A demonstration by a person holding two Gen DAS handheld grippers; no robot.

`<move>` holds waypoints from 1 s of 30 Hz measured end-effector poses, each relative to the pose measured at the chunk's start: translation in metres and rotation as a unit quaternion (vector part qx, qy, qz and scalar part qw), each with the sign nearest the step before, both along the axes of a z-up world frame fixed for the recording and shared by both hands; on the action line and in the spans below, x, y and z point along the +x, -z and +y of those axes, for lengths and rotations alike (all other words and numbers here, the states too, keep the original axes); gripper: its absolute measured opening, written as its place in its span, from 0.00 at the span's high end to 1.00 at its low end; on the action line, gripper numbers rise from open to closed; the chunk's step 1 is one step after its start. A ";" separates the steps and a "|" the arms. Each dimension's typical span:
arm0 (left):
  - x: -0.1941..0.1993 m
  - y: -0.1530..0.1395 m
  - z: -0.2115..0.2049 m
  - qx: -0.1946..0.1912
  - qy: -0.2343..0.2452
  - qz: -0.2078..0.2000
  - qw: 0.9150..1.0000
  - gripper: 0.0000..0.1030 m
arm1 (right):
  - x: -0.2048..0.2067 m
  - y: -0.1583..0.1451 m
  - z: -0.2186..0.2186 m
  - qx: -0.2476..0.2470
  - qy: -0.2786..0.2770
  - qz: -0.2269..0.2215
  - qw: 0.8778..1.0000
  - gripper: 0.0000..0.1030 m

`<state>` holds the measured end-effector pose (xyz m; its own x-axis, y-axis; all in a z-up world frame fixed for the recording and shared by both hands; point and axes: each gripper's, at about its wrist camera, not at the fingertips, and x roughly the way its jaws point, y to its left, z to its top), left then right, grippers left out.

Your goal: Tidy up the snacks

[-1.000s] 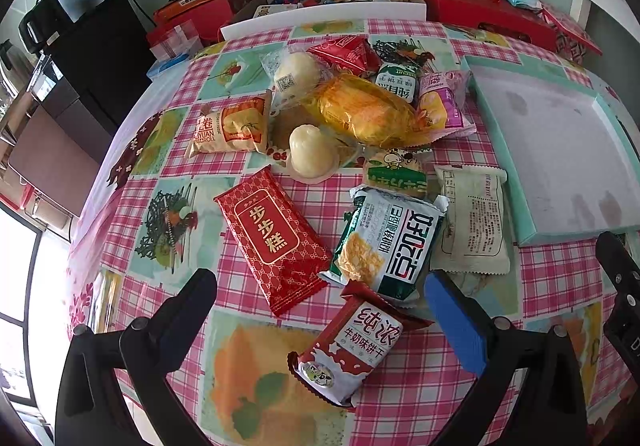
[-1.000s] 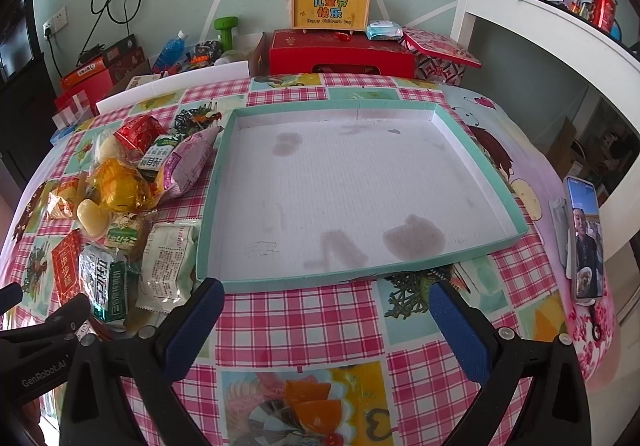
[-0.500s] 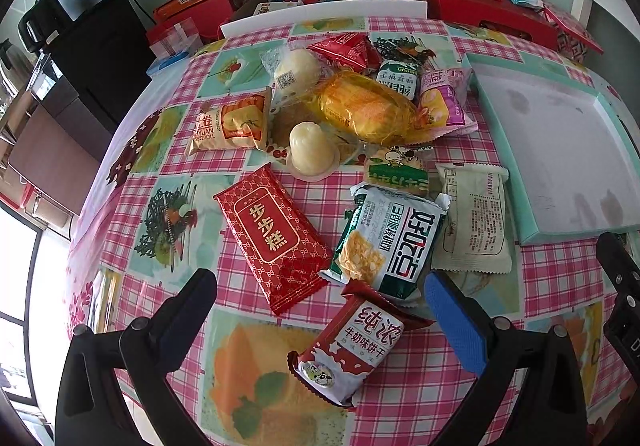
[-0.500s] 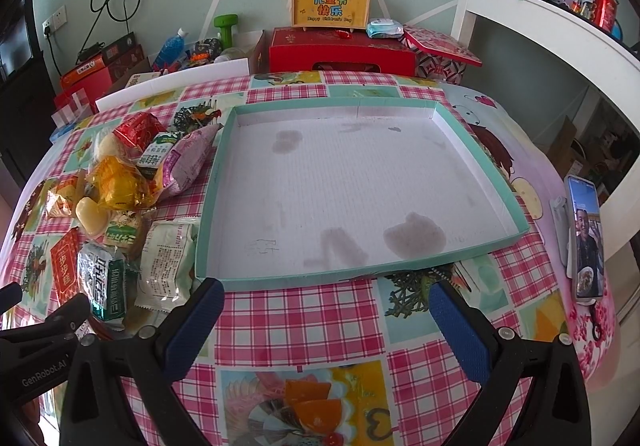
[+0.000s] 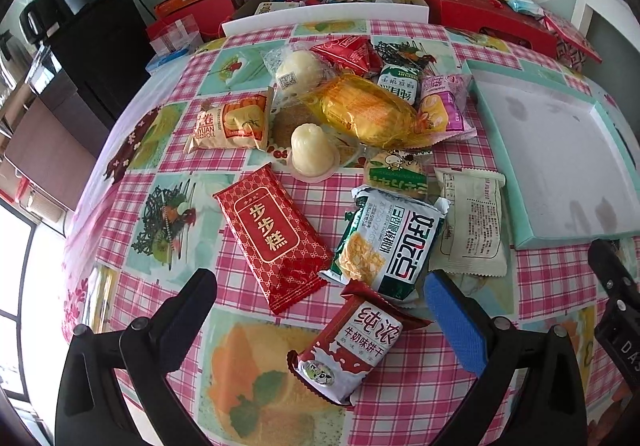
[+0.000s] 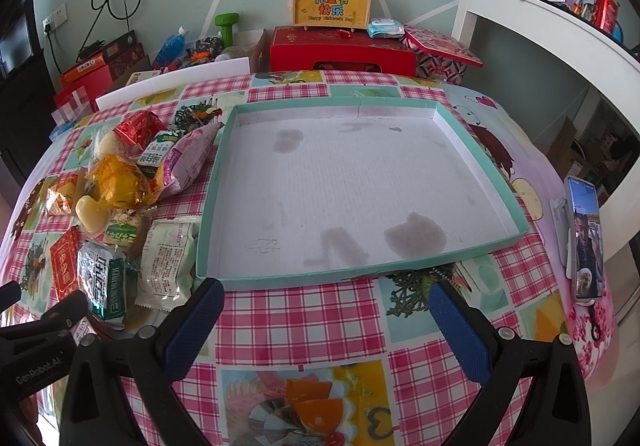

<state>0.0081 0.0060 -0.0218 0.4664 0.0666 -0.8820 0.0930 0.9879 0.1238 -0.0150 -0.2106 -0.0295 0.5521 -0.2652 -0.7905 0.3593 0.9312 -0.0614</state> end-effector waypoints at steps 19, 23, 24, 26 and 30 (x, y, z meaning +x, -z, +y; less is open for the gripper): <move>-0.005 -0.001 0.065 -0.043 -0.035 0.041 0.998 0.01 | 0.015 0.010 0.079 0.079 -0.089 0.049 0.992 0.00; -0.005 0.002 0.081 -0.052 -0.055 0.046 0.996 0.01 | 0.022 0.019 0.089 0.102 -0.100 0.075 0.987 0.00; -0.005 0.003 0.086 -0.054 -0.060 0.049 0.996 0.01 | 0.023 0.020 0.092 0.102 -0.101 0.081 0.986 0.00; -0.004 0.008 0.096 -0.060 -0.071 0.056 0.994 0.01 | 0.028 0.024 0.099 0.105 -0.106 0.091 0.985 0.00; -0.002 0.016 0.115 -0.074 -0.096 0.072 0.990 0.01 | 0.034 0.025 0.117 0.105 -0.117 0.100 0.982 0.00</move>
<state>0.0059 0.1209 -0.0381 0.3274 0.0060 -0.9449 -0.0917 0.9955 -0.0254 0.0186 -0.0932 -0.0549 0.4058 0.0309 -0.9135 0.1343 0.9866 0.0930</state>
